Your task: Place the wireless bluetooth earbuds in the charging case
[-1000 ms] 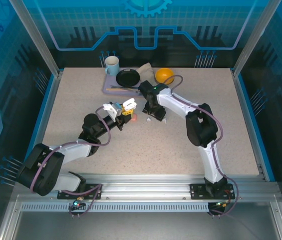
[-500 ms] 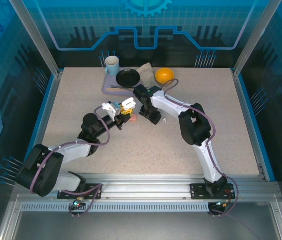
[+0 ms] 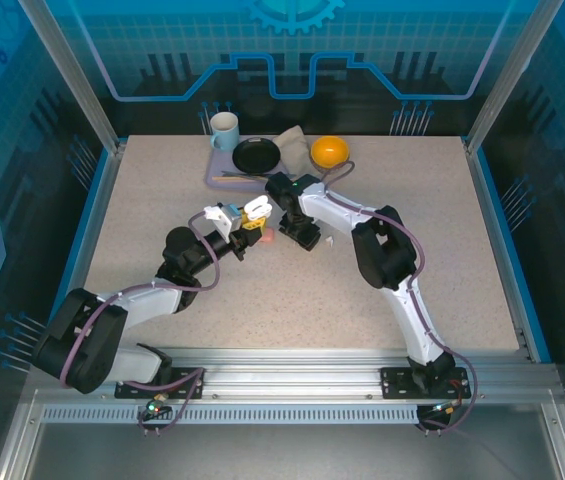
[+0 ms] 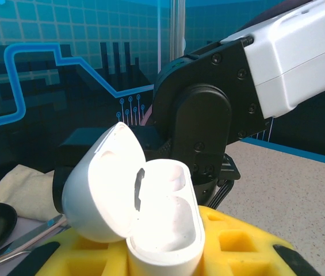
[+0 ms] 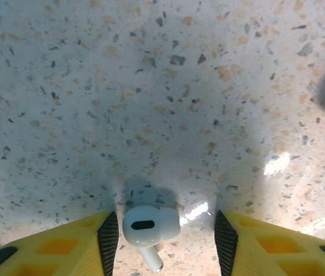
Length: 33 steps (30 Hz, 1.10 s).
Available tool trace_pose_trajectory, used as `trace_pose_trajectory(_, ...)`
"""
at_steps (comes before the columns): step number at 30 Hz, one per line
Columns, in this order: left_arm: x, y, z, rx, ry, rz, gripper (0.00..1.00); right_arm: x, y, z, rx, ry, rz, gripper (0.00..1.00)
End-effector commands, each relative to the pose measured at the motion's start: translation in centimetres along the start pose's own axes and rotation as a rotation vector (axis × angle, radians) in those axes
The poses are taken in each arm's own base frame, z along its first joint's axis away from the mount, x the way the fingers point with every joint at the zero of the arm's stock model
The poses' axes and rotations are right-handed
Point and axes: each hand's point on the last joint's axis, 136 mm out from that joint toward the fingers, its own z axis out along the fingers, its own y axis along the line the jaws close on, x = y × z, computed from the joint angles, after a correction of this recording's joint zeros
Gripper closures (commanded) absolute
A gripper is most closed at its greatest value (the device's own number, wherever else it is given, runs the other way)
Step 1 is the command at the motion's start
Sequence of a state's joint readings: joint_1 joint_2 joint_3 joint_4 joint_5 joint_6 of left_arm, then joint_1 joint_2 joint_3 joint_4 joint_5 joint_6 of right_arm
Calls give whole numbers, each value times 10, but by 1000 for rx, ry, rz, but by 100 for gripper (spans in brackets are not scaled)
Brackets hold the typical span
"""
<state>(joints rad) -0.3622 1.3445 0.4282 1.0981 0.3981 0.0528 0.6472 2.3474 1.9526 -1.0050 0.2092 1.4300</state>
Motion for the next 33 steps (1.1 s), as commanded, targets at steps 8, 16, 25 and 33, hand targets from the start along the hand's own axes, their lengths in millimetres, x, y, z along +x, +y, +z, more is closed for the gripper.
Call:
trace_pose_trajectory(8,-12,-2,-2,23,-38,16,100,-8,-1,7,28,-34,-22,56)
trace_pose_trajectory(16,-13,-3,0,32,-37,14,100,-14,7,8,19,-56,-121,56)
trace_pose_trajectory(25,-13,-3,0,32,-34,17,100,-10,1,14,31,-32,-103,57)
trace_pose_trajectory(33,-12,-2,1,32,-28,17,100,-8,-1,14,24,-26,-89,63)
